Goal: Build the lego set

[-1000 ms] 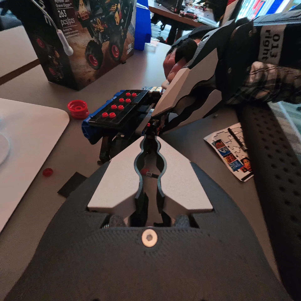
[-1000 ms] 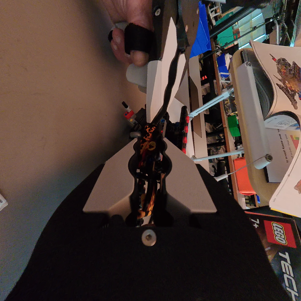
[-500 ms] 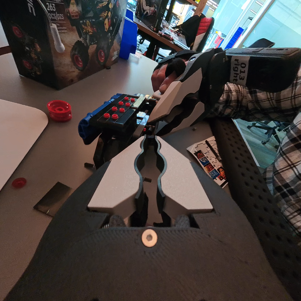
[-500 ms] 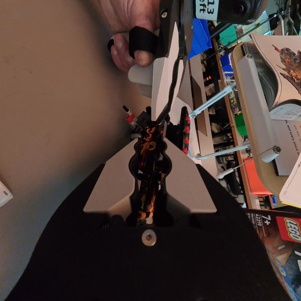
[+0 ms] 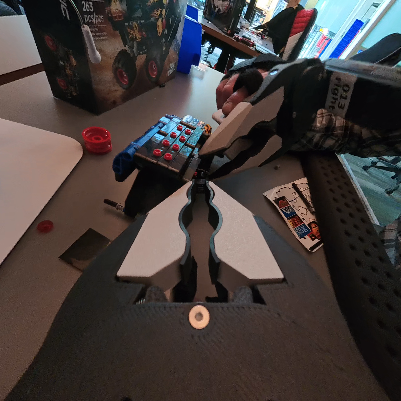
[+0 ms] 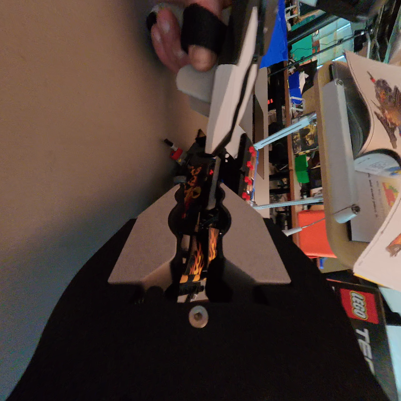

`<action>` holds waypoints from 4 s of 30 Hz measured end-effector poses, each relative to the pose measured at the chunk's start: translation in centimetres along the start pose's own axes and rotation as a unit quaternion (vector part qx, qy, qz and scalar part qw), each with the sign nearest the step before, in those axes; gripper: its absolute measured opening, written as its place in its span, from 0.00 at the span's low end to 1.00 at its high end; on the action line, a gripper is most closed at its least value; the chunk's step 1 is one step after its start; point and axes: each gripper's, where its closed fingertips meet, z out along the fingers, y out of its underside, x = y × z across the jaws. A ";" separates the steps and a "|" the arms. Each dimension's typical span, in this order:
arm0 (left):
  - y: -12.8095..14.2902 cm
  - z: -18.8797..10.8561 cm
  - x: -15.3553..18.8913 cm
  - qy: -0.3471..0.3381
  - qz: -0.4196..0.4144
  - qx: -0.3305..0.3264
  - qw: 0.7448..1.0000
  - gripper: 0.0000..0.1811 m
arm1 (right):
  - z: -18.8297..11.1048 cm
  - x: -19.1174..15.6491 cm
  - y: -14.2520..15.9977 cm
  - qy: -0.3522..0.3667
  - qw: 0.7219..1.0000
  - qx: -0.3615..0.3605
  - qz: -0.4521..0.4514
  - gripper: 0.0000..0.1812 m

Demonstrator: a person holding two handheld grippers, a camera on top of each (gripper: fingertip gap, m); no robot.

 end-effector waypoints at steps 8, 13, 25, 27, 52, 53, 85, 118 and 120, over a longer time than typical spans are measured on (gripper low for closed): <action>0.1 0.8 -0.5 0.010 -0.024 -0.003 1.000 0.04 | 1.6 0.8 1.8 0.098 0.985 -0.080 -0.117 0.13; -0.7 0.0 -1.0 0.012 -0.049 0.024 0.998 0.04 | 1.5 1.1 1.7 0.088 0.988 -0.080 -0.094 0.12; -2.5 -0.5 2.6 0.033 -0.111 0.020 0.993 0.04 | -2.4 1.8 -1.1 -0.049 0.995 0.034 0.086 0.12; -3.2 -0.7 3.5 0.040 -0.130 0.022 0.990 0.04 | -3.4 2.1 -1.7 -0.080 0.989 0.052 0.113 0.12; -1.8 -1.0 4.0 0.065 -0.204 0.024 0.976 0.03 | -2.8 0.6 -3.2 -0.176 0.952 0.129 0.215 0.12; -1.8 -1.0 4.0 0.070 -0.209 0.030 0.975 0.03 | -2.8 0.6 -3.2 -0.177 0.951 0.131 0.219 0.12; -2.4 -0.1 1.8 0.055 -0.231 0.120 0.964 0.04 | -2.1 1.6 -2.1 -0.157 0.940 0.150 0.262 0.11; -4.1 -0.2 4.9 0.180 -0.272 0.181 0.928 0.04 | -3.1 2.4 -4.9 -0.035 0.979 0.110 0.168 0.07; -4.0 -0.2 4.8 0.177 -0.271 0.181 0.929 0.04 | -3.0 2.4 -4.8 -0.035 0.979 0.109 0.170 0.07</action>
